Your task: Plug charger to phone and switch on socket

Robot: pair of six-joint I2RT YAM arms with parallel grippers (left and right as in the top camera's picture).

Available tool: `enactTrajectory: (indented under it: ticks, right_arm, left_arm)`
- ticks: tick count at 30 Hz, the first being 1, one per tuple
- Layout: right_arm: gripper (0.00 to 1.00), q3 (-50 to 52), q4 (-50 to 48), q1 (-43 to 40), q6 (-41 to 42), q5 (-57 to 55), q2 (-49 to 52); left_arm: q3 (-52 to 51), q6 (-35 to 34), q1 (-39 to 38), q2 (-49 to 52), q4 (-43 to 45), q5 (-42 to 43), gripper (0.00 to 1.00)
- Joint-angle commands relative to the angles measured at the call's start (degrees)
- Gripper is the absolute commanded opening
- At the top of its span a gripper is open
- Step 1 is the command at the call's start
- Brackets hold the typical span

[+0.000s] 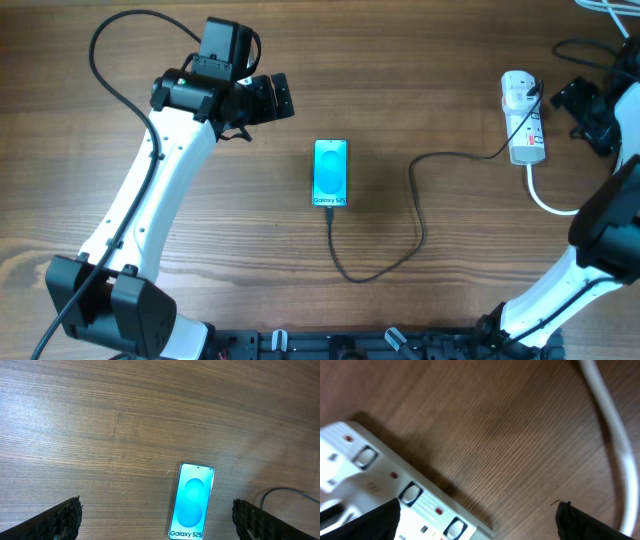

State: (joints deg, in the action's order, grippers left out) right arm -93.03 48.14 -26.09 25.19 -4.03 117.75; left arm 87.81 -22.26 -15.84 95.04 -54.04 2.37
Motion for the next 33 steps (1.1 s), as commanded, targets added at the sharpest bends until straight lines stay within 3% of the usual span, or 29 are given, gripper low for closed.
enactTrajectory:
  ticks: [1,7,12,33]
  right_arm:
    - [1.00,0.6,-0.6,0.1,-1.2,1.6,3.0]
    - [1.00,0.7,-1.2,0.2,-1.3,2.1,5.6]
    - [1.00,0.8,-3.3,0.2,-5.7,10.0,6.1]
    - [1.00,0.9,-3.3,0.2,-5.5,5.0,6.8]
  left_arm:
    - [-0.2,-0.7,0.2,0.4,-0.1,-1.0,1.00]
    - [-0.2,-0.7,0.2,0.4,-0.1,-1.0,1.00]
    - [-0.2,-0.7,0.2,0.4,-0.1,-1.0,1.00]
    - [-0.2,-0.7,0.2,0.4,-0.1,-1.0,1.00]
